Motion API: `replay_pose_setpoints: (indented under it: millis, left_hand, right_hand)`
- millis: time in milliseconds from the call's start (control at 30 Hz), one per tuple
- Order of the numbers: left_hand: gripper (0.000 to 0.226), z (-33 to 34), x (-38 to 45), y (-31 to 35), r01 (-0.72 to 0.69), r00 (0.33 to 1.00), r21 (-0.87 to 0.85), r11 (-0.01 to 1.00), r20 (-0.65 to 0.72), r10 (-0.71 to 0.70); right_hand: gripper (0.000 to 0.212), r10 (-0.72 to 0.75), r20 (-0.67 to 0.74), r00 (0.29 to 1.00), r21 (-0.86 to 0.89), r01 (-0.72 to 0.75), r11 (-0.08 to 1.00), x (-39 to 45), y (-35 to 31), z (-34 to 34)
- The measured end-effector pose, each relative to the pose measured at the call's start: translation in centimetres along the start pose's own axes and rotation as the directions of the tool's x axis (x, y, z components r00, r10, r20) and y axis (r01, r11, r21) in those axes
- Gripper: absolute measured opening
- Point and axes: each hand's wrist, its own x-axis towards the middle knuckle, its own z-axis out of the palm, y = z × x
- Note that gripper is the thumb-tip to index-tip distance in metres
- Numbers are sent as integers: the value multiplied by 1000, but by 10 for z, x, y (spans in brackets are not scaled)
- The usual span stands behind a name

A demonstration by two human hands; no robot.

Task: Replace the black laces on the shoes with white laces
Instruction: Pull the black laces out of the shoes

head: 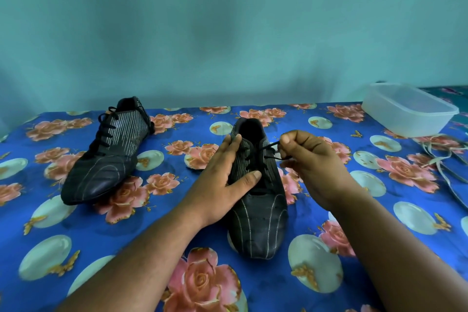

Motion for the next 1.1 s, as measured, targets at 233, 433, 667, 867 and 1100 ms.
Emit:
replay_pose_setpoints:
  millis: [233,433,667,867,1100]
  left_hand:
    - [92,0,0,-1,1,1000,-2,1000,10,-1]
    - [90,0,0,0,0,1000,-11,1000,6,0]
    - [92,0,0,1,0,1000,-5,1000,11,0]
    - [84,-1,0,0,4,1000,13,1000,10,-5]
    - [91,0,0,-2,-3,1000,-12,1000,16,3]
  right_hand:
    - [33,78,-149,986,108,-62,992,1,-5,-1]
    - [19,-63,-114,992,-344,20,939,-2,-7,2]
    - [15,-99,-93,991,-415,52,909,-2,-5,-4]
    - [14,-168,-308,937,-108,141,984,2,-7,-6]
    - [8,-213,-353,911,-451,33,892,9,9,-12]
